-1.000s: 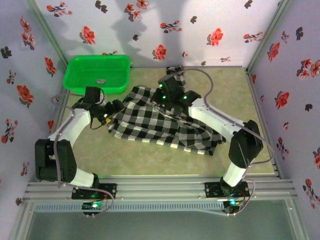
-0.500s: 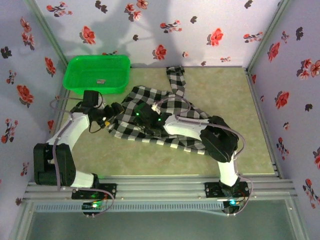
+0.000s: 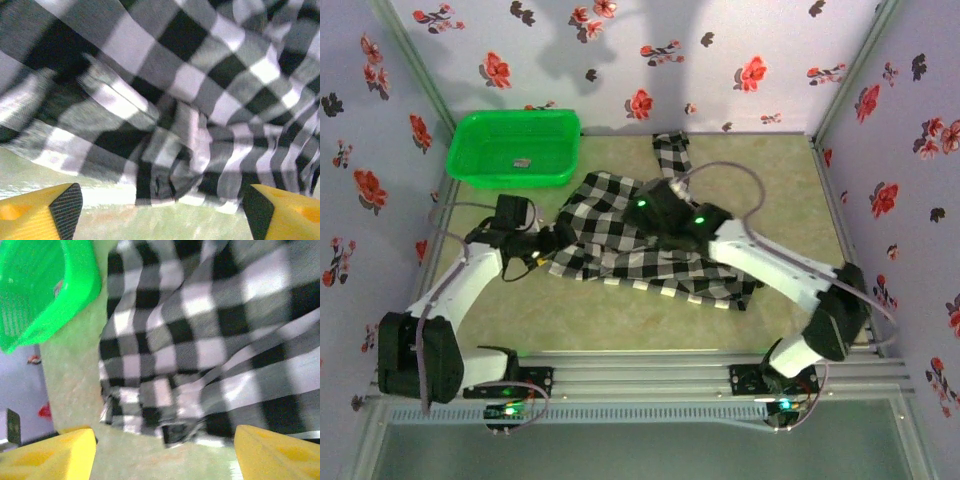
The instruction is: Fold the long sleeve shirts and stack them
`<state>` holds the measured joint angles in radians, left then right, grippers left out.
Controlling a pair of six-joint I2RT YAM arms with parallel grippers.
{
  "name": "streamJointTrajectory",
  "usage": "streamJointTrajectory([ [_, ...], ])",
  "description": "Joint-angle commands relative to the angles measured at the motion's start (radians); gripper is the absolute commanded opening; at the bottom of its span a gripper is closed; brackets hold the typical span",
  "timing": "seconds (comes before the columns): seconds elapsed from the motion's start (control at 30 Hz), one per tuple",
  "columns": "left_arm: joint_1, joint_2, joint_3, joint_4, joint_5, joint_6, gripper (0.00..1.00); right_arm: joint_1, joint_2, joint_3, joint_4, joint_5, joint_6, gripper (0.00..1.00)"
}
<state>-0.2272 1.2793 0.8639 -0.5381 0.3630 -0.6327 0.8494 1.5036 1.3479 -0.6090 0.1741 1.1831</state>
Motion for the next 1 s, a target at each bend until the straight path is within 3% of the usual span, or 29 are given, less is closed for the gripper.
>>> streamJointTrajectory([
  [0.0, -0.046, 0.079, 0.084, -0.162, -0.023, 0.149, 0.78, -0.096, -0.047, -0.13, -0.237, 0.052, -0.189, 0.72],
  [0.17, -0.086, 0.147, 0.131, -0.227, -0.051, 0.285, 0.72, -0.141, -0.117, -0.331, -0.122, 0.042, -0.282, 0.7],
  [0.4, -0.135, 0.291, 0.176, -0.196, -0.06, 0.336, 0.68, -0.156, -0.132, -0.503, -0.008, 0.033, -0.213, 0.62],
  [0.97, -0.191, 0.5, 0.275, -0.13, -0.157, 0.313, 0.54, -0.158, -0.148, -0.561, 0.031, 0.029, -0.191, 0.67],
])
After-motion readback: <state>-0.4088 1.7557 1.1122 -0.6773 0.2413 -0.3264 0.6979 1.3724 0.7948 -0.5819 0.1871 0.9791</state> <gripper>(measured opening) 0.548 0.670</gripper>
